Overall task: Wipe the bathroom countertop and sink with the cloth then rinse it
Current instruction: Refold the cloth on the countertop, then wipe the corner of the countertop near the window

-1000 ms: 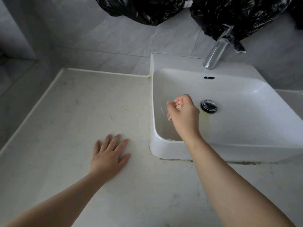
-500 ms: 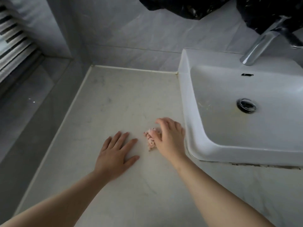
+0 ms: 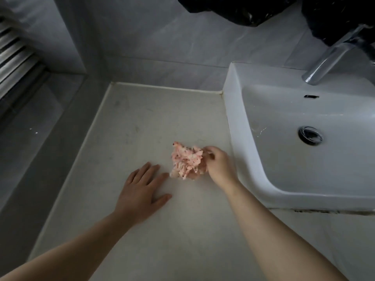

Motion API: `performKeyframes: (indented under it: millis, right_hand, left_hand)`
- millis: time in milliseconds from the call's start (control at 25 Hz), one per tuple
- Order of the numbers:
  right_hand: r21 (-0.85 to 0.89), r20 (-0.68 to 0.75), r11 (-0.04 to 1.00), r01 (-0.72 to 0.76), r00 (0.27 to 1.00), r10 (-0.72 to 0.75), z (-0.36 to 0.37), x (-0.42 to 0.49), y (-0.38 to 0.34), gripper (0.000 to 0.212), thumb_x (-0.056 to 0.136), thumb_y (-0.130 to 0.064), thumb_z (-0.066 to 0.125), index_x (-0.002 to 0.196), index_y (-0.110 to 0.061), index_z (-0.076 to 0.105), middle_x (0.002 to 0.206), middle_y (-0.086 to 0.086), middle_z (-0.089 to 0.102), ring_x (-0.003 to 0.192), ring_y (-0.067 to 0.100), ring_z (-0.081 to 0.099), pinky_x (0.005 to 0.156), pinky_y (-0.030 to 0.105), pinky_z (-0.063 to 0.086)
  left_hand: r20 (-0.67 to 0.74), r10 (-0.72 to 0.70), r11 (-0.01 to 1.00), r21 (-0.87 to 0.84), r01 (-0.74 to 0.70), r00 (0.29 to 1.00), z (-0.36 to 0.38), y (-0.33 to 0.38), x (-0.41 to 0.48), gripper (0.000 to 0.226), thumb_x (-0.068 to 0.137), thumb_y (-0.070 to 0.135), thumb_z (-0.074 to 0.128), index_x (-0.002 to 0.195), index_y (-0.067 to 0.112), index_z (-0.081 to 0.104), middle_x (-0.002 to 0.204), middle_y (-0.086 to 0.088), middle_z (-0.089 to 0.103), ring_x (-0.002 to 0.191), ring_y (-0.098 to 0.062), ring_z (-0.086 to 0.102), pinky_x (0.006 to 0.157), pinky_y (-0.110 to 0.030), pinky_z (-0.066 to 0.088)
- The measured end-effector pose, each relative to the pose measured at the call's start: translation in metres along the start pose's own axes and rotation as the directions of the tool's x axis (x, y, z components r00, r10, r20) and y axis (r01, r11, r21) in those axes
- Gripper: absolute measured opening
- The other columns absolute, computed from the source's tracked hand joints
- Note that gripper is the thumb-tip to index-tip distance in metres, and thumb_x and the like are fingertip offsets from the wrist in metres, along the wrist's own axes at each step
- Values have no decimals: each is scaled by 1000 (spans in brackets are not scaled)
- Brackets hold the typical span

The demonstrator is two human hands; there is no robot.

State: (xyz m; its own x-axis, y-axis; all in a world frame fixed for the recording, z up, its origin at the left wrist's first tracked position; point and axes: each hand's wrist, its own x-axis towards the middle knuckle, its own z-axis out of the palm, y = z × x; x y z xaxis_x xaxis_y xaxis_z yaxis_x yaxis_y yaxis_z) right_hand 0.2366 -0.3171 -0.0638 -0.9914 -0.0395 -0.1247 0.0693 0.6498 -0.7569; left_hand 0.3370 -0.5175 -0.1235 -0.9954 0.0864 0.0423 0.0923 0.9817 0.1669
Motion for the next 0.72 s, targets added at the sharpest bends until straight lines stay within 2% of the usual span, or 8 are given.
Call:
performKeyframes:
  millis: [80, 120, 240, 320, 400, 520, 600, 720]
  right_hand:
    - [-200, -270, 979, 48, 957, -102, -2, 1, 0, 29, 88, -9, 50, 115, -8, 62, 108, 15, 63, 101, 34, 58, 84, 38, 46]
    - [-220, -352, 954, 201, 896, -270, 3, -3, -5, 31, 83, -5, 46, 107, -6, 65, 104, 16, 64, 97, 34, 58, 81, 38, 46]
    - [-303, -73, 765, 568, 787, -613, 44, -15, -14, 31, 77, -16, 41, 87, -7, 69, 91, 11, 69, 90, 29, 62, 77, 36, 46]
    - [-472, 158, 653, 592, 786, -598, 72, -10, 4, 36, 82, -26, 41, 100, -12, 69, 109, 9, 68, 110, 27, 61, 91, 39, 41]
    - [-570, 209, 660, 490, 863, -460, 74, 18, 19, 45, 86, -34, 34, 116, -16, 63, 126, 7, 61, 126, 28, 50, 98, 44, 29]
    - [-617, 29, 769, 167, 981, -190, 60, 48, 15, 58, 87, -44, 22, 133, -22, 49, 143, 6, 45, 140, 28, 29, 104, 49, 16]
    - [-567, 166, 739, 364, 929, -330, 73, 22, 9, 56, 85, -44, 26, 131, -25, 52, 138, 5, 50, 135, 28, 35, 103, 51, 20]
    - [-491, 368, 551, 675, 734, -571, 80, -7, 19, 46, 84, -38, 38, 125, -30, 57, 132, -2, 57, 128, 26, 45, 100, 49, 28]
  left_hand:
    - [-7, -48, 999, -4, 48, 999, -2, -9, 6, 75, 87, 69, 12, 123, 23, 59, 132, -8, 57, 126, -30, 47, 102, -36, 20]
    - [-6, -69, 998, -1, 69, 998, -3, -15, 10, 76, 87, 70, 11, 124, 23, 59, 132, -8, 56, 127, -30, 46, 103, -35, 19]
    - [16, -56, 998, 24, 56, 998, -5, -29, 19, 78, 84, 74, 12, 127, 26, 56, 135, -7, 53, 129, -30, 44, 105, -35, 16]
    - [31, -12, 999, 45, 11, 999, -7, -39, 25, 75, 84, 74, 14, 128, 29, 54, 136, -6, 52, 130, -29, 43, 105, -36, 16]
    - [57, 17, 996, 82, -22, 998, -10, -50, 27, 72, 85, 73, 13, 132, 32, 49, 139, -5, 50, 131, -27, 41, 106, -36, 15]
    - [68, 10, 993, 120, -19, 998, -11, -66, 28, 72, 83, 76, 10, 140, 38, 34, 148, -3, 38, 138, -25, 30, 109, -39, 9]
    - [55, -13, 987, 159, 4, 998, -9, -70, 32, 75, 81, 77, 11, 142, 37, 28, 149, -6, 35, 138, -28, 28, 109, -42, 10]
    - [63, 29, 982, 182, -41, 998, -10, -75, 37, 77, 84, 75, 13, 142, 28, 29, 146, -9, 40, 136, -25, 26, 106, -42, 15]
